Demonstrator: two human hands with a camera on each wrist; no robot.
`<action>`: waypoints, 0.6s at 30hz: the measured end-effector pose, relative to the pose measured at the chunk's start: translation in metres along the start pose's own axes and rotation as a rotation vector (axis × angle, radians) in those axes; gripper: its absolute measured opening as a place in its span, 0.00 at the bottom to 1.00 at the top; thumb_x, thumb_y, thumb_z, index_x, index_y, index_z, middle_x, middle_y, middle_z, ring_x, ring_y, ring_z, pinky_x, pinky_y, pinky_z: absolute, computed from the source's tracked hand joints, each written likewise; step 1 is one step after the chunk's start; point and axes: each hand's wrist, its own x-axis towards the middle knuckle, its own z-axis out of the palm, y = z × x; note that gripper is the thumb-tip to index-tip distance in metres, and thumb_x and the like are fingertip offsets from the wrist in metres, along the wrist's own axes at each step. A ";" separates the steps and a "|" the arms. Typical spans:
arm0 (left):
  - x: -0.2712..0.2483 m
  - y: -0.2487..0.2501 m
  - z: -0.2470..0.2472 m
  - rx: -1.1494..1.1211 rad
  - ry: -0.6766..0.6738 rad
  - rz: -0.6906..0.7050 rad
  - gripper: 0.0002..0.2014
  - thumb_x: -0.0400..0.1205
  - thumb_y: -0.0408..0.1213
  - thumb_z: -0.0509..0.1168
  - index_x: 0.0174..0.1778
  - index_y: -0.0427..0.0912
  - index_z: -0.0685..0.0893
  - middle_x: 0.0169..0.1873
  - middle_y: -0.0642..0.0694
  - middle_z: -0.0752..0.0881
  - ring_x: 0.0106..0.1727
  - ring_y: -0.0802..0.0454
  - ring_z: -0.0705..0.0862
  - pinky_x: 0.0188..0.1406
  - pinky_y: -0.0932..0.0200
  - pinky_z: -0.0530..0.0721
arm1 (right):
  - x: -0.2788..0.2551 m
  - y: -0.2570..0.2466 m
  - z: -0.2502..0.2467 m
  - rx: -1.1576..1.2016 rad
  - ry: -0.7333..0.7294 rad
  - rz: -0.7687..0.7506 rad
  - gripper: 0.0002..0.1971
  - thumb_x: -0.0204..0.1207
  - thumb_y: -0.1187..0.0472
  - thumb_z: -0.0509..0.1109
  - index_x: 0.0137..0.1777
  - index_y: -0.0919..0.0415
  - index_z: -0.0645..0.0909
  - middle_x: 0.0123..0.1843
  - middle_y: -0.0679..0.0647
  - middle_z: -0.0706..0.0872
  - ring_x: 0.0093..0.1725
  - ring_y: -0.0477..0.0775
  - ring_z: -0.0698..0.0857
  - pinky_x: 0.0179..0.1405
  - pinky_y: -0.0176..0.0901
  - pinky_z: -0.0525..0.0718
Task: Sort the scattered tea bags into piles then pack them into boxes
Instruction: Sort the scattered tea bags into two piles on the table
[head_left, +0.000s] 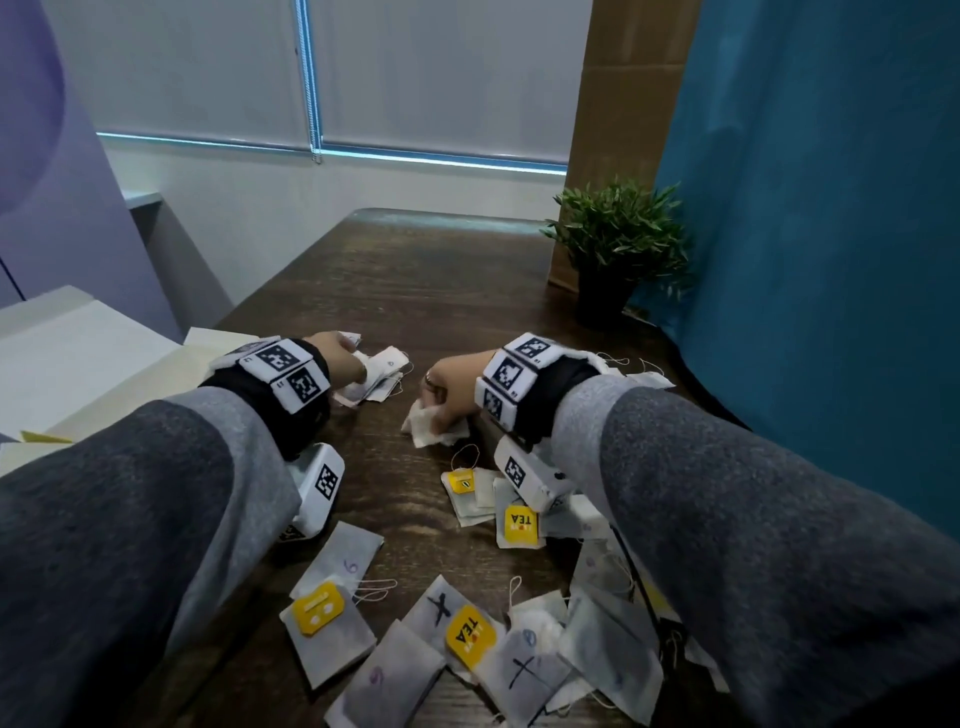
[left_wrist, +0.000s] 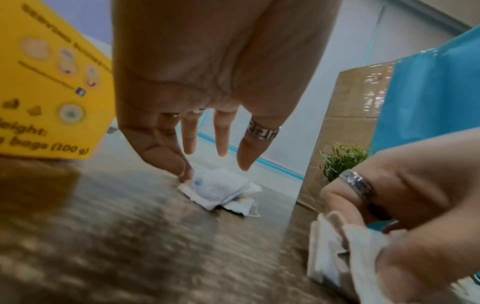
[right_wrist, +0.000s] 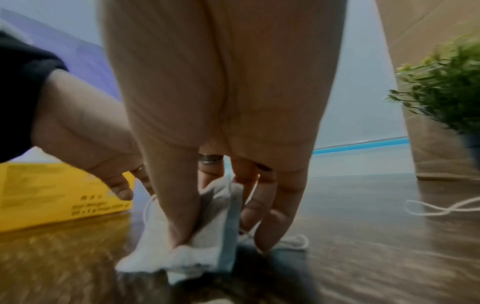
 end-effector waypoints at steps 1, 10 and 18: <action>0.001 0.001 -0.002 -0.002 -0.007 0.027 0.25 0.78 0.28 0.67 0.72 0.36 0.75 0.67 0.35 0.79 0.59 0.37 0.82 0.53 0.54 0.81 | -0.005 0.008 -0.005 0.021 0.035 0.031 0.07 0.72 0.59 0.74 0.45 0.56 0.77 0.40 0.52 0.82 0.40 0.50 0.79 0.32 0.36 0.73; -0.041 0.002 -0.022 -0.068 -0.100 0.169 0.11 0.82 0.33 0.64 0.59 0.45 0.81 0.46 0.50 0.83 0.24 0.54 0.82 0.24 0.64 0.76 | -0.089 0.126 -0.025 0.076 0.317 0.573 0.08 0.72 0.60 0.75 0.48 0.63 0.86 0.43 0.60 0.85 0.31 0.45 0.82 0.17 0.27 0.71; -0.091 0.001 -0.023 0.392 -0.375 0.228 0.12 0.78 0.42 0.70 0.57 0.48 0.82 0.47 0.46 0.88 0.28 0.54 0.80 0.27 0.64 0.82 | -0.120 0.047 -0.022 -0.121 0.153 0.309 0.20 0.75 0.50 0.71 0.65 0.56 0.77 0.55 0.50 0.82 0.57 0.54 0.81 0.46 0.33 0.75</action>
